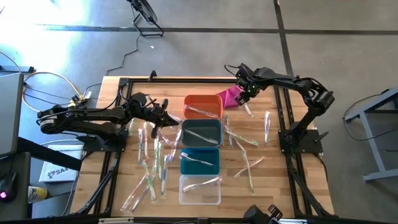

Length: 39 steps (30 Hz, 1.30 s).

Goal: Pick & Place Toothbrushes
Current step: Put the green toothbrush into the green bin

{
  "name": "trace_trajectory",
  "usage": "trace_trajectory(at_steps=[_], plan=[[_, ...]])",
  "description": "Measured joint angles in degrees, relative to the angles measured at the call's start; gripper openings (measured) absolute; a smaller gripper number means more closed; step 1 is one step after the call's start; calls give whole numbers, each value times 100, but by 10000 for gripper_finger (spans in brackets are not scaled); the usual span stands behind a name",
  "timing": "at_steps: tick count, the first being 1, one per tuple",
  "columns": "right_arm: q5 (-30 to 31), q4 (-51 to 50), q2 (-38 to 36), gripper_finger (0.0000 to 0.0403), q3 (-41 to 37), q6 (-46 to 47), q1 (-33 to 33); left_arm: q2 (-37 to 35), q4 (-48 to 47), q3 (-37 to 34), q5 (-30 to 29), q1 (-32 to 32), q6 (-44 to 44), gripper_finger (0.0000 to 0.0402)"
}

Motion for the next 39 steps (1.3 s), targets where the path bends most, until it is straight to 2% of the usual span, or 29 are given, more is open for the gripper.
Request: trace_trajectory(at_steps=[14, 23, 27, 34, 39], plan=[[21, 160, 911, 135, -2, -62, 3, 0, -88, 0, 0, 0, -1, 1], [-16, 132, 1110, 132, 0, -64, 3, 0, -161, -2, 0, -2, 13, 1], [-25, -32, 1110, 104, 0, 47, 10, 0, -161, -2, 1, -1, 13, 1], [32, -645, 1125, 17, -2, 282, 10, 0, -161, -2, 0, 0, 18, 1], [617, -1024, 1120, 14, -2, 563, 132, 0, -191, -2, 1, -1, 168, 1]])
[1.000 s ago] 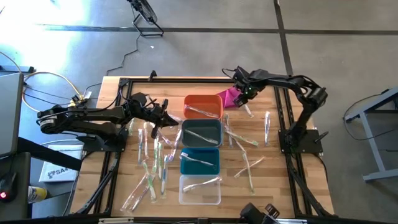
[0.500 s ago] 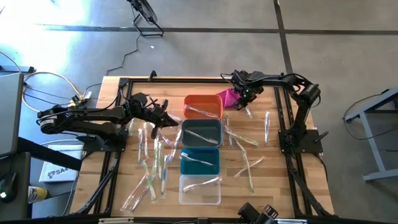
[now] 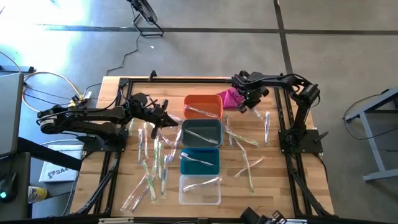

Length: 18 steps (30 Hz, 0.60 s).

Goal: Pick & Place Toothbrushes
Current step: Put the green toothbrush into the green bin

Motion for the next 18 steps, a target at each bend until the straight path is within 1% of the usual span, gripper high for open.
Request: trace_trajectory(at_steps=[5, 9, 14, 18], plan=[[271, -418, -168, 8, 0, 317, 117, 0, -138, 0, -1, -1, 136, 1], [593, -728, -476, 8, 0, 639, 116, 0, -142, 0, -1, 0, 147, 1], [1041, -1012, -1092, 8, 0, 1046, 113, 0, -147, 0, -1, 1, 147, 1], [992, -937, -1735, 7, 0, 1088, 114, 0, -149, 0, -1, 1, 147, 1]])
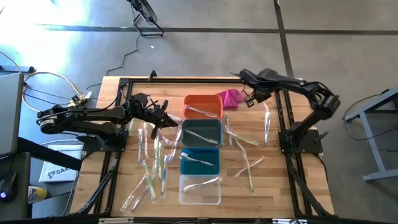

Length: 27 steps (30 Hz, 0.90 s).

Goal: Pick & Place Toothbrushes
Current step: Put the green toothbrush into the green bin

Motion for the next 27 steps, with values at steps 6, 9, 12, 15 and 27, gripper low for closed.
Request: trace_trajectory(at_steps=[6, 9, 12, 15, 27], plan=[[-888, 690, -876, 6, 2, -46, 308, 0, 0, 0, -13, -1, 0, 1], [-1226, 1176, -1152, 6, 2, -69, 702, 0, -2, 0, -15, 0, 0, 1], [-1419, 1653, -1233, 6, 2, -219, 1199, 0, 9, -2, -18, -2, 0, 1], [-1481, 2115, -1236, 6, 2, -344, 1673, 0, 109, -4, -64, -2, 0, 1], [-1428, 3773, -1196, 6, 2, -1251, 2675, -2, 331, -4, -531, -2, -54, 1]])
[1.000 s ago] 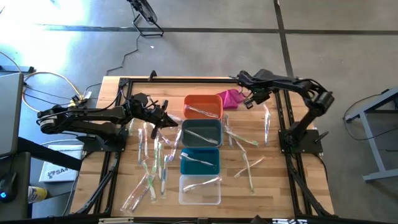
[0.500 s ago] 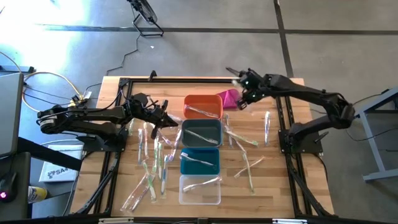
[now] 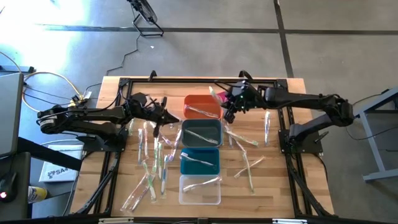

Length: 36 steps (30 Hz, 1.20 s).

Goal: Pick & Place Toothbrushes
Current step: Put the green toothbrush into the green bin

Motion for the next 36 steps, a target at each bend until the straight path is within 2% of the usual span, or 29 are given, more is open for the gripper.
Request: trace_trajectory(at_steps=[5, 9, 13, 16, 25, 29, 36], plan=[[-43, 248, -2, 6, 0, -458, -24, 0, 528, 0, -31, 0, -558, 1], [-315, 281, -2, 6, 0, -628, -171, 0, 663, 100, -580, 0, -1133, 1], [-368, 435, -2, 6, 0, -894, -212, 112, 498, 331, -918, 2, -1056, 5], [-595, 632, -1, 6, 0, -1075, -212, 283, 446, 555, -915, 0, -1016, 29], [-1315, 1066, 0, 6, 0, -1436, -168, 844, 511, 1319, -914, 0, -998, 142], [-1379, 1138, 0, 6, 0, -1476, -90, 1099, 517, 1659, -896, 0, -978, 157], [-1378, 1140, 0, 6, 0, -1478, 71, 1573, 533, 2135, -891, 0, -956, 159]])
